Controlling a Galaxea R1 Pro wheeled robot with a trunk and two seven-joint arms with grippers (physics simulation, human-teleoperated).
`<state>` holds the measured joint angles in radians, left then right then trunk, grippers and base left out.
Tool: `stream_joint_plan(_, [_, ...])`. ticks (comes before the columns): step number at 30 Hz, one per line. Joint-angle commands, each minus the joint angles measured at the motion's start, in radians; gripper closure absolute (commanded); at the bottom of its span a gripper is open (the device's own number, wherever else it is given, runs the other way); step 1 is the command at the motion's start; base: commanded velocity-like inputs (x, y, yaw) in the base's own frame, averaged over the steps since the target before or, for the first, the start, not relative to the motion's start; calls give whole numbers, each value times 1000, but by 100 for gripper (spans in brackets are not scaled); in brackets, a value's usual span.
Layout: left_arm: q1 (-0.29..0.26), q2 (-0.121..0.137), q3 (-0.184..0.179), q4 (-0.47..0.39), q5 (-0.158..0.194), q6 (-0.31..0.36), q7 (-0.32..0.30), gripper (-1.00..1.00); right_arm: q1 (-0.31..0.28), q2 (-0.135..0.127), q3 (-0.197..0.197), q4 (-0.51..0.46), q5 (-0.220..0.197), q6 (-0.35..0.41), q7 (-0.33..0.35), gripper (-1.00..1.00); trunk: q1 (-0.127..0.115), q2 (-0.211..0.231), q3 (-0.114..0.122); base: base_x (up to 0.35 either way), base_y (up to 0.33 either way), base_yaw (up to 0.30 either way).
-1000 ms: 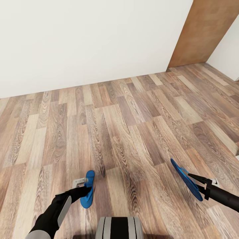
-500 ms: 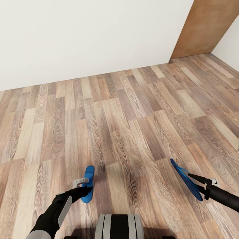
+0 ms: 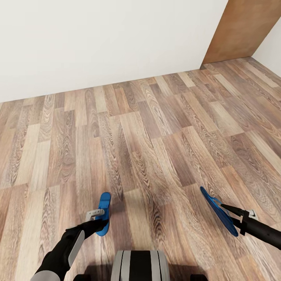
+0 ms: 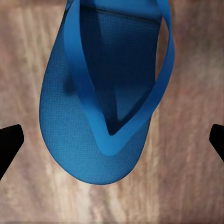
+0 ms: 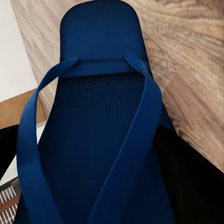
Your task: In the bedroom, move the book from the bed onto either nightstand, and place the two sandals side by side next to the bed.
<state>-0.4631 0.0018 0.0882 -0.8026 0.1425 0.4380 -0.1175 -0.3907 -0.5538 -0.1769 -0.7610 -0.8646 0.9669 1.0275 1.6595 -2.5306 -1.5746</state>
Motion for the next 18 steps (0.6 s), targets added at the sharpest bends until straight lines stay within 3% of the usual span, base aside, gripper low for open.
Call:
stream_joint_plan(1, [0, 0, 2, -1, 8, 7, -2, -100, 0, 0, -1, 0, 1, 4, 2, 100, 0, 0, -1, 0, 0, 0])
stream_joint_plan(18, [0, 0, -1, -1, 7, 7, -2, -100, 0, 2, -1, 0, 1, 4, 2, 100, 0, 0, -1, 80, -3, 0])
